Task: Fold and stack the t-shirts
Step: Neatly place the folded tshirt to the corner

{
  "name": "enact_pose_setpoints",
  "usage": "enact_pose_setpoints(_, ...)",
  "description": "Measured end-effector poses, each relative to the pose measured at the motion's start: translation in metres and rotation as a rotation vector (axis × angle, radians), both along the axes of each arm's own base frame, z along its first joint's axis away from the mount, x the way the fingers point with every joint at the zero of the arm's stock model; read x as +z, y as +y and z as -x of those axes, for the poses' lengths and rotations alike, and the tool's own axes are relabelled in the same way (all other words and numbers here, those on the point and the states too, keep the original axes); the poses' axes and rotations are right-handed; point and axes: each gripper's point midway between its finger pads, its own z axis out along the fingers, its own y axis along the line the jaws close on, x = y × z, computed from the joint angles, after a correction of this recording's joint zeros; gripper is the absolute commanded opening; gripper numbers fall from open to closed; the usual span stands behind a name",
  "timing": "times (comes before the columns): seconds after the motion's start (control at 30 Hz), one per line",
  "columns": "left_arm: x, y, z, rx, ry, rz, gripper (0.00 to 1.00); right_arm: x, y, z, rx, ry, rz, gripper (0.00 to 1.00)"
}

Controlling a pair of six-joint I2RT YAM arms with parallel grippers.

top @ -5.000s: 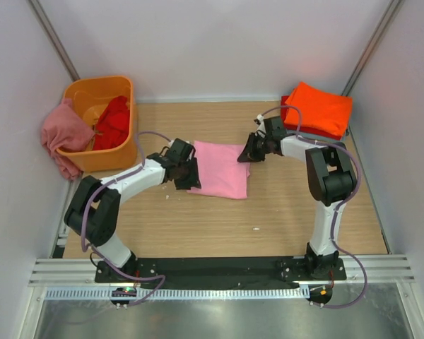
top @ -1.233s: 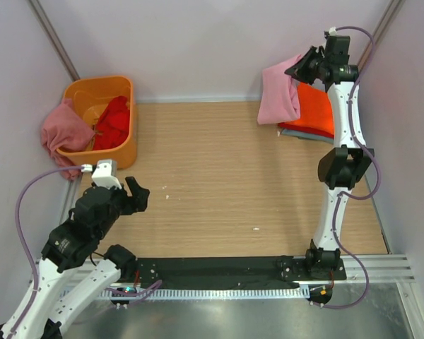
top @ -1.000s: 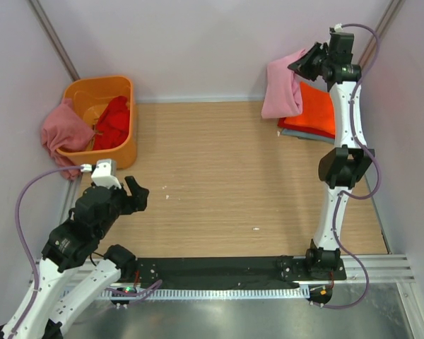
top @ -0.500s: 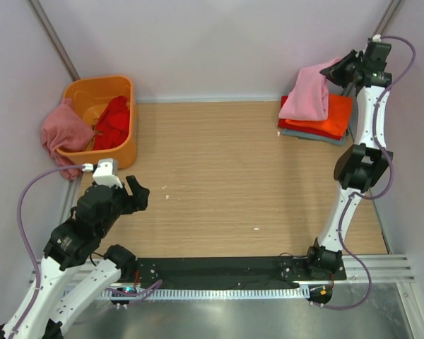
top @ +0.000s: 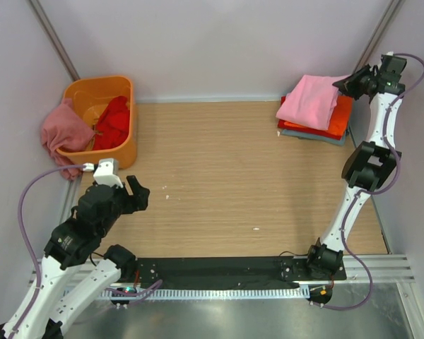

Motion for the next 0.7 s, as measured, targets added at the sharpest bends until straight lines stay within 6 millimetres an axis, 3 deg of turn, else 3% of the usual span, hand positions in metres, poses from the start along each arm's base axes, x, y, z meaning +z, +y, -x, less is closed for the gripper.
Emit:
enact_pose_setpoints(0.27, 0.000, 0.000, 0.000, 0.000, 0.000, 0.000, 0.72, 0.018, -0.001, -0.002, 0.028, -0.055, -0.049, 0.02)
enact_pose_setpoints(0.4, 0.000, 0.000, 0.000, 0.001, 0.000, 0.000, 0.73, 0.012, -0.009, -0.006, 0.032, -0.070, -0.069, 0.06)
enact_pose_setpoints(0.47, 0.000, 0.000, 0.000, 0.001, 0.000, 0.000, 0.72, -0.005, -0.018, -0.011, 0.019, -0.056, -0.082, 0.14)
enact_pose_setpoints(0.5, 0.000, 0.000, 0.000, 0.001, 0.000, 0.000, 0.73, -0.017, -0.022, -0.014, 0.012, -0.044, -0.088, 0.24)
enact_pose_setpoints(0.53, 0.000, 0.000, 0.000, 0.001, 0.001, 0.000, 0.72, -0.030, -0.026, -0.018, 0.004, -0.034, -0.093, 0.45)
enact_pose_setpoints(0.57, 0.000, 0.000, 0.000, 0.001, 0.001, 0.000, 0.73, -0.044, -0.030, -0.022, -0.005, -0.022, -0.099, 0.53)
enact_pose_setpoints(0.63, 0.000, 0.000, 0.000, 0.001, 0.000, 0.000, 0.73, -0.073, -0.038, -0.030, -0.015, -0.002, -0.104, 0.67)
enact_pose_setpoints(0.7, 0.000, 0.000, 0.000, 0.002, 0.000, 0.000, 0.73, -0.104, -0.041, -0.036, -0.019, 0.030, -0.110, 0.71)
